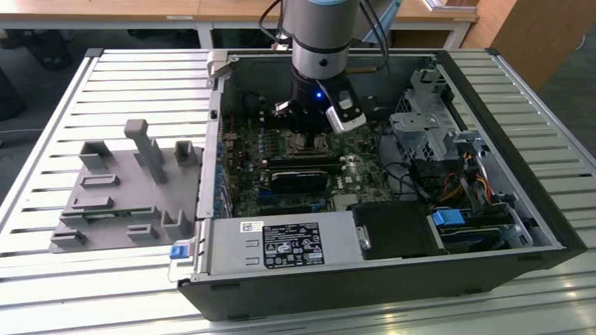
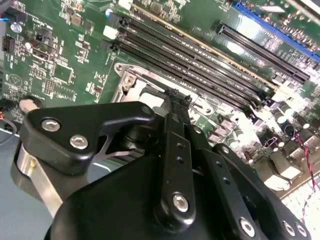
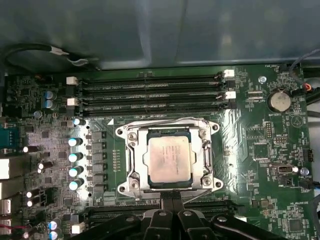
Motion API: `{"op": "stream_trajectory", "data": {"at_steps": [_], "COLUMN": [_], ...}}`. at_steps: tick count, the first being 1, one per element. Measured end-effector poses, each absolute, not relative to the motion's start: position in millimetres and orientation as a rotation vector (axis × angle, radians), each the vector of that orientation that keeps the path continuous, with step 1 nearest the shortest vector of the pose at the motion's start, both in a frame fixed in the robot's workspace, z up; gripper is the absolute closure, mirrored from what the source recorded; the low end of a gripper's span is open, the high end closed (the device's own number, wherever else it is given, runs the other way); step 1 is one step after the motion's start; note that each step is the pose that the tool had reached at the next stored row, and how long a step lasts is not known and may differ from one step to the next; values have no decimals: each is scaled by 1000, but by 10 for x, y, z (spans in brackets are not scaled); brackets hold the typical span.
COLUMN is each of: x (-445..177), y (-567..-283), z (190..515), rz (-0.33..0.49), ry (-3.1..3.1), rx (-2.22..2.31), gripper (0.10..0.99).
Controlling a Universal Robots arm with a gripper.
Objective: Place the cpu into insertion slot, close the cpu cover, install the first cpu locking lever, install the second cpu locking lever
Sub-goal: 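Install the second cpu locking lever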
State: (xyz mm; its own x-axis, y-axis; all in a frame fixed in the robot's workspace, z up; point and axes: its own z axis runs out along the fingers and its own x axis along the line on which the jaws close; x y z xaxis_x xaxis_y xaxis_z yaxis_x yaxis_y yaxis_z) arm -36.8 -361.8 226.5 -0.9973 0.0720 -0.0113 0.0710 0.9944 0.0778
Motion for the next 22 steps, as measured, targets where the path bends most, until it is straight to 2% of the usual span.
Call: {"op": "stream_trajectory", "data": {"at_steps": [22], "x": [-487], "y": [-3713], "z": [2178], "rz": [134], "ry": [3124], "rx": [113], "gripper": [980]}}
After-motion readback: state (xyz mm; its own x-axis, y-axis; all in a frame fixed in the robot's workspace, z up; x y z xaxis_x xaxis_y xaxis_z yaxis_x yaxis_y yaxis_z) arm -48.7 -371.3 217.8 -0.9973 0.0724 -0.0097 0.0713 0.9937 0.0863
